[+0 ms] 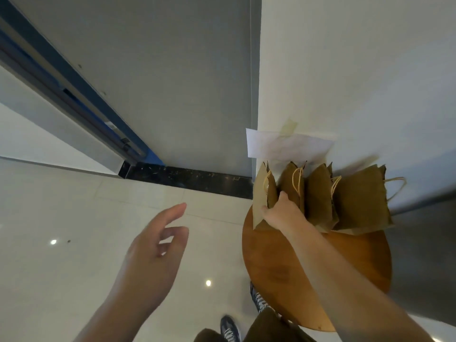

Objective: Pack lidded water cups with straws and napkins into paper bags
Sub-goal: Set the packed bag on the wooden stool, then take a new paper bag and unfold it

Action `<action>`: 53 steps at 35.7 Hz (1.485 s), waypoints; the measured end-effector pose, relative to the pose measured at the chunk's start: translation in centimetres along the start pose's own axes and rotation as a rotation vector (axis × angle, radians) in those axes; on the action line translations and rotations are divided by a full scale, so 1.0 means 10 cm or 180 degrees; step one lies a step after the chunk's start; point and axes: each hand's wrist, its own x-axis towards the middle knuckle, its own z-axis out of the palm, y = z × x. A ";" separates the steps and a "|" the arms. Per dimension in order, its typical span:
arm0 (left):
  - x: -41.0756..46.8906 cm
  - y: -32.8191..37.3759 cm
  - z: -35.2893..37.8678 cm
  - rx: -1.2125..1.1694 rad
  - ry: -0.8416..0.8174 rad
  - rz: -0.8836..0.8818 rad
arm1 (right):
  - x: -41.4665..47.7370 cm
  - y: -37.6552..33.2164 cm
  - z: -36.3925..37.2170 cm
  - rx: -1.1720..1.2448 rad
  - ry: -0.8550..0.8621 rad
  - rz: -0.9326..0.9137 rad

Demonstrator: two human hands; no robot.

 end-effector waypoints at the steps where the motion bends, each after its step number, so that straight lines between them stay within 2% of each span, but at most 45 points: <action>1: -0.02 0.02 -0.03 -0.0015 0.0025 0.0076 | -0.13 0.02 -0.06 0.0006 0.0036 -0.0073; 5: -0.08 0.21 -0.05 -0.0004 -0.0116 0.0400 | -0.75 0.12 -0.35 0.0154 0.0128 -0.0417; 9: -0.23 0.34 0.09 0.0099 -0.0314 0.1005 | -1.55 0.47 -0.43 0.0193 0.0389 -0.0615; 13: -0.31 0.38 0.29 0.0258 -0.0688 0.1535 | -2.30 1.00 -0.32 0.0295 0.0365 -0.0140; 16: -0.41 0.37 0.53 0.0336 -0.0903 0.2030 | -2.80 1.40 -0.27 0.0393 0.0733 0.0515; 20: -0.82 0.49 0.85 0.0310 -0.1132 0.2169 | -3.35 1.73 -0.37 0.0876 0.1208 0.1027; 23: -1.15 0.69 1.05 0.0361 -0.1366 0.2392 | -3.64 1.85 -0.55 0.1060 0.1394 0.1094; 28: -1.65 1.23 1.36 0.0428 -0.1574 0.2929 | -4.07 2.33 -0.87 0.1244 0.1875 0.0862; 32: -2.07 1.64 1.74 0.0453 -0.1737 0.3134 | -4.36 2.97 -1.02 0.1537 0.2097 0.0966; 36: -2.53 1.99 2.32 0.0566 -0.1970 0.3246 | -4.62 3.69 -1.12 0.1647 0.2092 0.1079; 40: -3.13 2.41 3.04 0.0676 -0.2002 0.3180 | -4.92 4.60 -1.34 0.1210 0.2023 0.0874; 44: -3.62 2.81 3.75 0.0521 -0.2064 0.3401 | -5.03 5.43 -1.55 0.0930 0.2009 0.0637; 47: -3.82 3.06 4.13 0.0601 -0.2047 0.3457 | -5.00 5.81 -1.70 0.0958 0.2010 0.0589; 53: -3.81 3.24 4.79 0.0840 -0.2216 0.3204 | -4.65 6.20 -2.05 0.0972 0.1731 0.0314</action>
